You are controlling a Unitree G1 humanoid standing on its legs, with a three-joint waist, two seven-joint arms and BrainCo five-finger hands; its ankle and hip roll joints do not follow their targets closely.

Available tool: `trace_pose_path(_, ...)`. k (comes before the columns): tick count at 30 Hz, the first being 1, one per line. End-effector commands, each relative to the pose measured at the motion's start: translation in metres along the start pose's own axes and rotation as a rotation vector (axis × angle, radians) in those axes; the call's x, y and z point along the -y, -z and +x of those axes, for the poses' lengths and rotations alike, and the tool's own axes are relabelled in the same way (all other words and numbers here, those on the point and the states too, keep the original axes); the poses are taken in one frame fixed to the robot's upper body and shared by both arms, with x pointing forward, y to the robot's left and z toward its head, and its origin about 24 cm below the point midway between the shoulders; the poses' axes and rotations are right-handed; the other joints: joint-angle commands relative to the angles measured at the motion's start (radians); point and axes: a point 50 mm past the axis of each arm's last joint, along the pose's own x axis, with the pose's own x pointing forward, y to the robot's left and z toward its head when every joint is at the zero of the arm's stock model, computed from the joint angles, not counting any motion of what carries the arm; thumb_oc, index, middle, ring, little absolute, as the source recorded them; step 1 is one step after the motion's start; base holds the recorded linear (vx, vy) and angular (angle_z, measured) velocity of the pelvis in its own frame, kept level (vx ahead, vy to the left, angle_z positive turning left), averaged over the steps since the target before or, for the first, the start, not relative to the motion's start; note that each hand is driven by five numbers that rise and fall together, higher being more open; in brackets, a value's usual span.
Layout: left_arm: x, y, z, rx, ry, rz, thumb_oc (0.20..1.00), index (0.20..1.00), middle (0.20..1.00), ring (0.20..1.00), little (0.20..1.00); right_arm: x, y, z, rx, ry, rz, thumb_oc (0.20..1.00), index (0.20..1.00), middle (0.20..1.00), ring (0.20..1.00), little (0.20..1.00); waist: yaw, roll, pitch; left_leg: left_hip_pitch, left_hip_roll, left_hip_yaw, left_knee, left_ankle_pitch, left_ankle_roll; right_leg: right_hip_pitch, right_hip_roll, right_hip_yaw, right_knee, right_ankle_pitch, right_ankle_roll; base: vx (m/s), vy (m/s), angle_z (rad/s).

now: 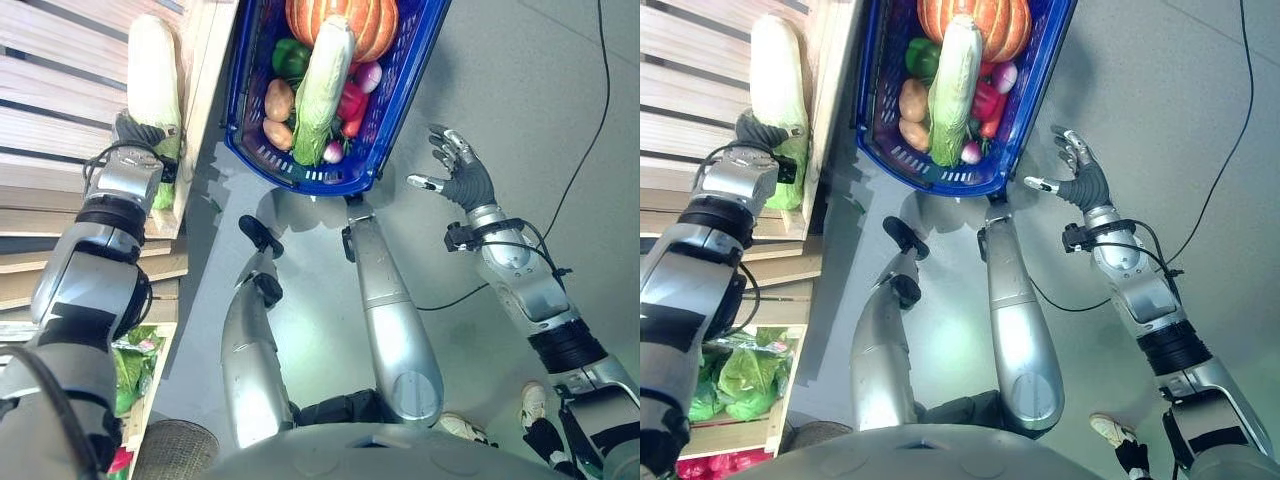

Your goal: Pick up fruits and vegetables into the basket

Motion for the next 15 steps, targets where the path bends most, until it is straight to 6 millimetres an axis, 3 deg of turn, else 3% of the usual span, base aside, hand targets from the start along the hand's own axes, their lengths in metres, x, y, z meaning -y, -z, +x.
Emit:
trace_pose_path(1, 0.042, 0.043, -0.014, -0.05, 0.139, -0.189, 0.2, 0.2, 0.2, 0.2, 0.2, -0.005, -0.021, -0.009, 0.149, -0.041, 0.051, 1.0, 1.0, 1.0, 1.0, 1.0, 0.017, -0.041, -0.044, -0.026, -0.036, -0.01, 0.096, -0.071, -0.001, 0.054, 0.018, 0.004, -0.004, -0.067, 0.041, -0.02, 0.099, 0.02)
trace_pose_path(8, 0.044, 0.035, -0.035, 0.221, 0.099, -0.313, 0.2, 0.2, 0.2, 0.2, 0.2, -0.004, -0.046, -0.012, 0.28, -0.085, 0.022, 1.0, 1.0, 1.0, 1.0, 1.0, 0.067, -0.021, -0.044, 0.118, -0.062, -0.033, 0.058, -0.079, 0.012, 0.21, -0.022, -0.031, -0.054, -0.066, 0.045, -0.03, 0.039, 0.1)
trace_pose_path(12, 0.038, 0.027, -0.045, 0.359, 0.065, -0.287, 0.2, 0.2, 0.2, 0.2, 0.2, -0.008, -0.056, -0.01, 0.315, -0.116, 0.082, 1.0, 1.0, 1.0, 1.0, 1.0, 0.097, -0.027, -0.044, 0.183, -0.07, -0.049, 0.048, -0.09, 0.018, 0.291, -0.035, -0.055, -0.081, -0.064, 0.048, -0.03, -0.02, 0.19)
trace_pose_path(15, 0.028, 0.006, -0.056, 0.518, 0.028, -0.224, 0.2, 0.2, 0.2, 0.2, 0.2, -0.017, -0.07, -0.001, 0.352, -0.151, 0.171, 1.0, 1.0, 1.0, 1.0, 1.0, 0.135, -0.045, -0.044, 0.229, -0.067, -0.05, 0.032, -0.069, 0.032, 0.356, -0.045, -0.088, -0.12, -0.024, 0.045, -0.1, -0.114, 0.18)
